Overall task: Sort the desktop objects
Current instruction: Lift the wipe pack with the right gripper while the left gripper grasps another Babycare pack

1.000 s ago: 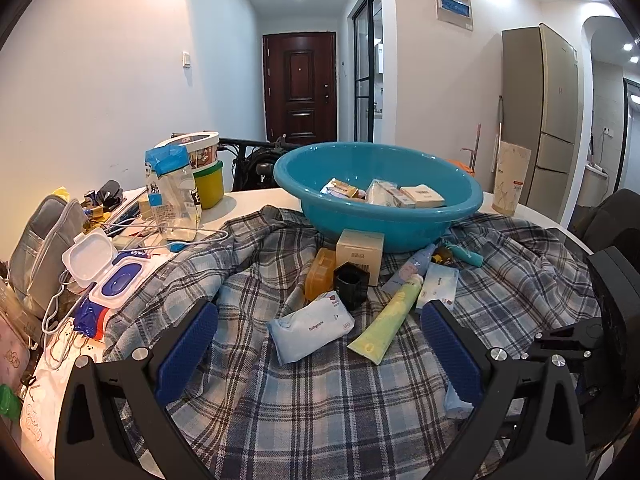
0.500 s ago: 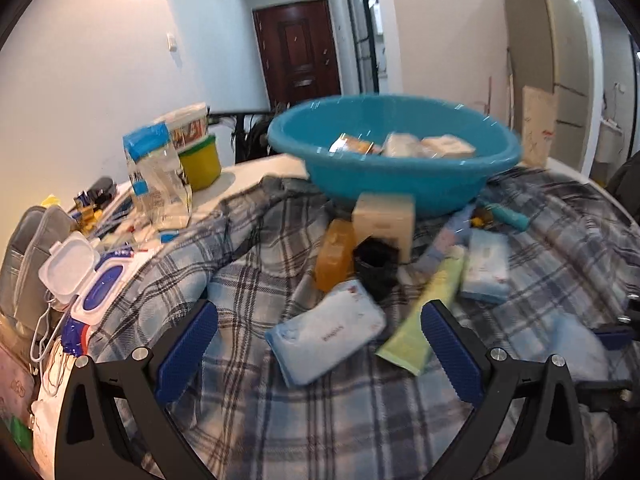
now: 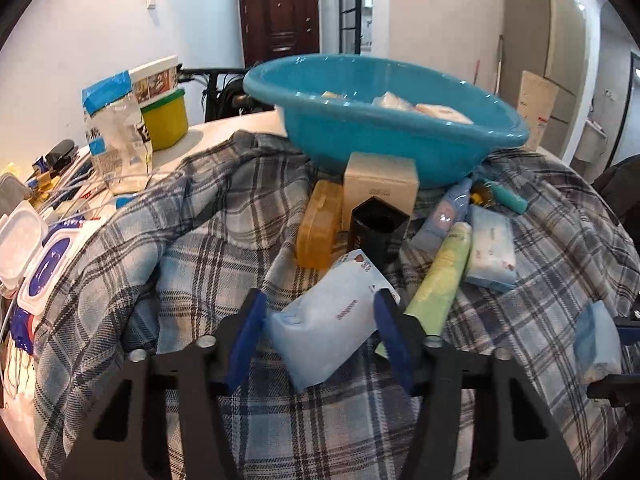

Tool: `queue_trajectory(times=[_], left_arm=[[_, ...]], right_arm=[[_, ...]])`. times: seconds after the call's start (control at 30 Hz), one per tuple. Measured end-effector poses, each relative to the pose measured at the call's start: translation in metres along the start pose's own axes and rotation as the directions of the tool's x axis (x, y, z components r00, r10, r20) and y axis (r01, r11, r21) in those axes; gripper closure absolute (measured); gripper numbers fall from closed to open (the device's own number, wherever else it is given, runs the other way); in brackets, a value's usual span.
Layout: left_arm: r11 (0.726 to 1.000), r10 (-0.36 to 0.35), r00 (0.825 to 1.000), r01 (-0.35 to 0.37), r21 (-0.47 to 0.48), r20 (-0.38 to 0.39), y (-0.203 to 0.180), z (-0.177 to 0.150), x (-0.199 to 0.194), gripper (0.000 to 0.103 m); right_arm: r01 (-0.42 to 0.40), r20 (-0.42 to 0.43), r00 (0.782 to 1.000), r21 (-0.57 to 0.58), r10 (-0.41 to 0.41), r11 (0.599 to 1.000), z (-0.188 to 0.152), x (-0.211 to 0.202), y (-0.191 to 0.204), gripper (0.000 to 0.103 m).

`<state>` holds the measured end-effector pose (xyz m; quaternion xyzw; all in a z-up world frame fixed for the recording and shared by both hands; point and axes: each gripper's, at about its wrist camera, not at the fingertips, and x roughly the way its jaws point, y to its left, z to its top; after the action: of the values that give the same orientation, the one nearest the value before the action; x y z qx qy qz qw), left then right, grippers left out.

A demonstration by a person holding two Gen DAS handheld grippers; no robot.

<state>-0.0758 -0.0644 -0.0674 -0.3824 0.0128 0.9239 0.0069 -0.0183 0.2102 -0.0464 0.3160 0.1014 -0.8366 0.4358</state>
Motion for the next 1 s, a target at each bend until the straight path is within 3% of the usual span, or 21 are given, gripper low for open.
queue_trajectory(times=[0.2, 0.37, 0.63, 0.73, 1.0], left_arm=[[0.997, -0.013, 1.0, 0.014, 0.077, -0.016, -0.017, -0.009, -0.01, 0.051], [0.984, 0.019, 0.999, -0.011, 0.176, -0.045, -0.03, -0.008, -0.002, 0.047], [0.994, -0.04, 0.995, 0.049, 0.094, -0.092, -0.013, -0.004, 0.013, 0.039], [0.995, -0.038, 0.994, 0.047, 0.09, -0.1, -0.013, -0.005, 0.014, 0.06], [0.995, -0.059, 0.998, 0.059, 0.083, -0.003, -0.016, -0.004, -0.012, 0.062]], right_arm=[[0.007, 0.006, 1.0, 0.006, -0.007, 1.0, -0.001, -0.001, -0.001, 0.07], [0.008, 0.008, 1.0, 0.006, -0.009, 1.0, -0.001, -0.001, -0.001, 0.07], [0.011, 0.012, 1.0, 0.011, -0.011, 1.0, -0.003, -0.002, -0.002, 0.07], [0.009, 0.014, 1.0, 0.011, -0.01, 1.0, -0.002, -0.002, -0.003, 0.07], [0.018, 0.022, 1.0, 0.019, -0.019, 1.0, -0.002, -0.006, -0.003, 0.07]])
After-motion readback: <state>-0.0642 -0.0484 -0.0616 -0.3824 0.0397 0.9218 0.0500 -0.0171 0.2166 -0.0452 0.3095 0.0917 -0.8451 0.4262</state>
